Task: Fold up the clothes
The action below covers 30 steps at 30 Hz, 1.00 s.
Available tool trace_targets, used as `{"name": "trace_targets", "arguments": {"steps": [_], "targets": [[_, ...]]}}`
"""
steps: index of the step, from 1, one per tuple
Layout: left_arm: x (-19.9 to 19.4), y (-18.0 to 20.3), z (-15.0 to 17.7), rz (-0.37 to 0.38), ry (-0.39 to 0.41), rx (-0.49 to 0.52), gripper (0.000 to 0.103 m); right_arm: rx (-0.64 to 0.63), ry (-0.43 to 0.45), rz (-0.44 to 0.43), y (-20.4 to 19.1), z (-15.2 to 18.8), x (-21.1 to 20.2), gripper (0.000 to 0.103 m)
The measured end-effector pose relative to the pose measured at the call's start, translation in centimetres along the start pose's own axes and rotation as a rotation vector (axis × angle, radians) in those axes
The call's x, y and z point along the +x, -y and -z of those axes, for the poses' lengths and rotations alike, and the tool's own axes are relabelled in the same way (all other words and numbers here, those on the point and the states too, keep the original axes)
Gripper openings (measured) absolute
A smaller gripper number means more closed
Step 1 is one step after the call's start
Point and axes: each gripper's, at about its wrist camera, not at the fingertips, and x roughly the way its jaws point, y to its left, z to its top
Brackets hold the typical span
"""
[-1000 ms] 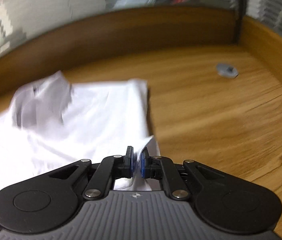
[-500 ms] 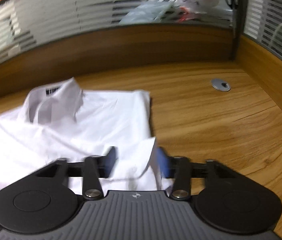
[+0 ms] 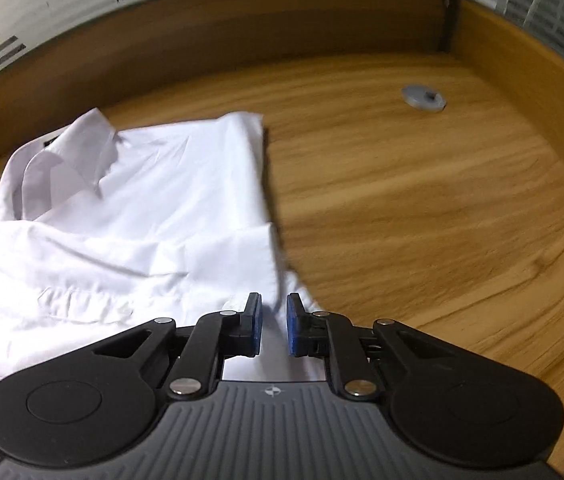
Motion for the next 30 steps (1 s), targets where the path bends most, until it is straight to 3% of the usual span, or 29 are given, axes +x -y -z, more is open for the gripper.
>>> {"name": "trace_targets", "arguments": {"steps": [2, 5, 11, 15, 20, 23, 29, 30], "targets": [[-1.1, 0.7, -0.7, 0.029, 0.047, 0.029, 0.033, -0.018, 0.047, -0.004, -0.4, -0.3, -0.8, 0.018], [-0.7, 1.7, -1.9, 0.045, 0.057, 0.082, 0.040, -0.068, 0.069, -0.027, -1.5, -0.3, -0.9, 0.024], [3.8, 0.9, -2.6, -0.008, -0.045, 0.081, 0.041, -0.148, 0.020, -0.049, -3.3, 0.1, 1.2, 0.024], [3.9, 0.7, -2.1, 0.019, -0.057, 0.130, 0.052, -0.179, -0.005, -0.049, -3.5, 0.1, 2.2, 0.026], [1.3, 1.5, -1.8, 0.009, -0.039, 0.172, 0.070, -0.183, 0.055, -0.085, -3.8, -0.5, -1.0, 0.080], [-0.8, 1.7, -1.0, 0.001, -0.023, 0.188, 0.079, -0.183, 0.118, -0.113, -3.8, -0.7, -3.5, 0.100], [-5.1, 1.5, 1.4, -0.004, 0.025, 0.167, 0.103, -0.196, 0.094, -0.119, -4.4, 0.4, -6.7, 0.102], [-5.8, 1.3, 1.8, 0.000, 0.035, 0.147, 0.103, -0.205, 0.084, -0.116, -4.7, 1.0, -7.2, 0.102]]}}
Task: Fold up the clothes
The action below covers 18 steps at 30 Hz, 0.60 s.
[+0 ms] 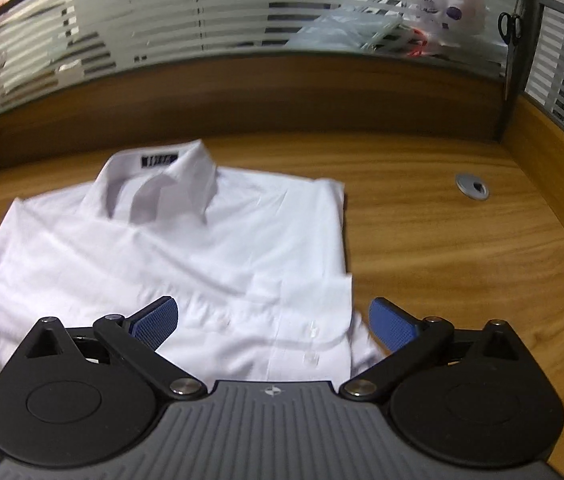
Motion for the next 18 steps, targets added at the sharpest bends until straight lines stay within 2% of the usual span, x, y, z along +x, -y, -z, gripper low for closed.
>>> {"name": "trace_targets", "arguments": {"steps": [4, 13, 18], "targets": [[-1.8, -0.5, 1.5, 0.023, -0.002, -0.074, 0.103, -0.033, -0.031, -0.003, -1.9, 2.2, -1.8, 0.102], [-3.6, 0.6, 3.3, -0.002, -0.007, -0.097, 0.103, 0.031, -0.094, -0.059, -4.8, 7.4, -4.5, 0.102], [-4.4, 1.3, 3.3, -0.037, 0.021, -0.119, 0.103, -0.006, -0.106, -0.142, -5.9, 8.7, -5.1, 0.102]]}}
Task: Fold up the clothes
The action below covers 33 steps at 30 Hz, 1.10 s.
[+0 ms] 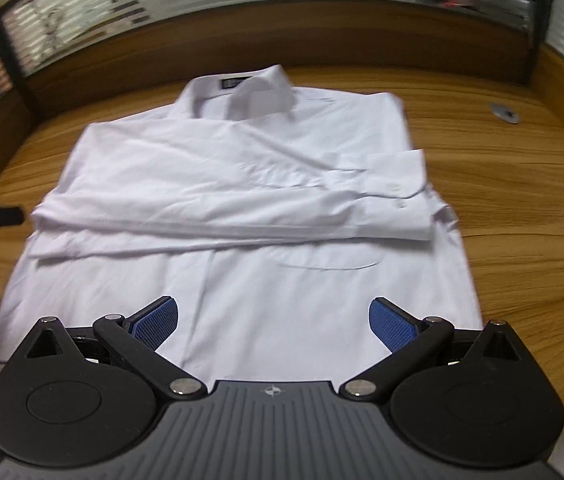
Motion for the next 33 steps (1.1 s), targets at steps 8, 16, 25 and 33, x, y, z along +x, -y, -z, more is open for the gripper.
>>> {"name": "trace_targets", "arguments": {"steps": [8, 16, 25, 33], "targets": [[-1.5, 2.0, -0.9, -0.057, 0.034, 0.027, 0.103, -0.122, -0.002, -0.045, -1.6, -3.4, 0.3, 0.102], [-0.6, 3.7, -2.0, 0.012, 0.067, -0.025, 0.103, -0.223, 0.056, -0.067, -1.4, -10.6, 2.1, 0.102], [4.8, 7.0, -7.5, 0.186, 0.034, 0.067, 0.103, -0.324, -0.001, -0.128, -0.4, -13.7, 6.4, 0.102], [12.8, 7.9, -12.4, 0.257, -0.082, 0.194, 0.103, -0.342, -0.077, -0.153, 0.2, -12.5, 10.9, 0.102]]}}
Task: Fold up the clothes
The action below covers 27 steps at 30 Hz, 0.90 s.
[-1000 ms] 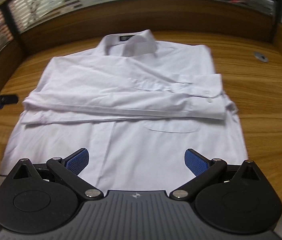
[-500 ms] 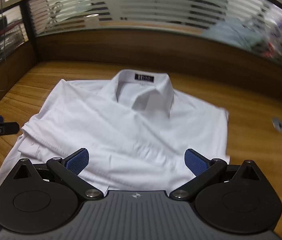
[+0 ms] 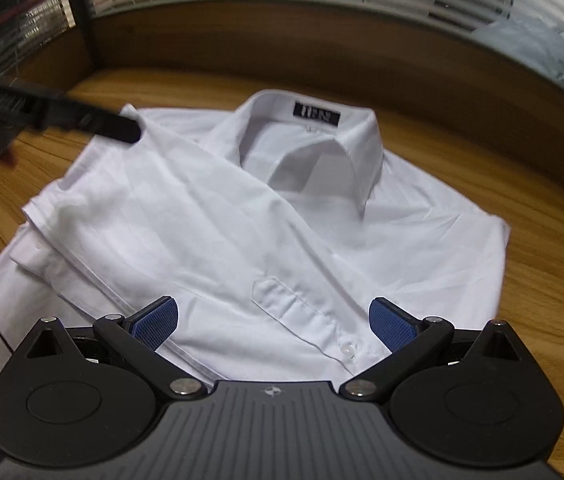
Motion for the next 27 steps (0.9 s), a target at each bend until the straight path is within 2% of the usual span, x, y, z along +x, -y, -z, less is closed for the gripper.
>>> {"name": "trace_targets", "arguments": {"steps": [4, 10, 19, 27], "targets": [[3.4, -1.6, -1.8, 0.016, -0.077, 0.035, 0.103, 0.053, -0.034, -0.001, 1.0, 0.7, 1.6, 0.102], [7.2, -3.8, -3.1, 0.135, -0.208, 0.045, 0.103, 0.144, -0.079, 0.002, 2.1, 1.6, 3.0, 0.102], [10.3, -5.3, -4.6, 0.198, -0.282, -0.009, 0.103, 0.147, -0.097, 0.025, 1.7, 2.2, 3.7, 0.102], [11.7, -5.4, -5.0, 0.215, -0.322, -0.020, 0.103, 0.162, -0.102, 0.025, 1.9, 2.1, 4.0, 0.102]]}}
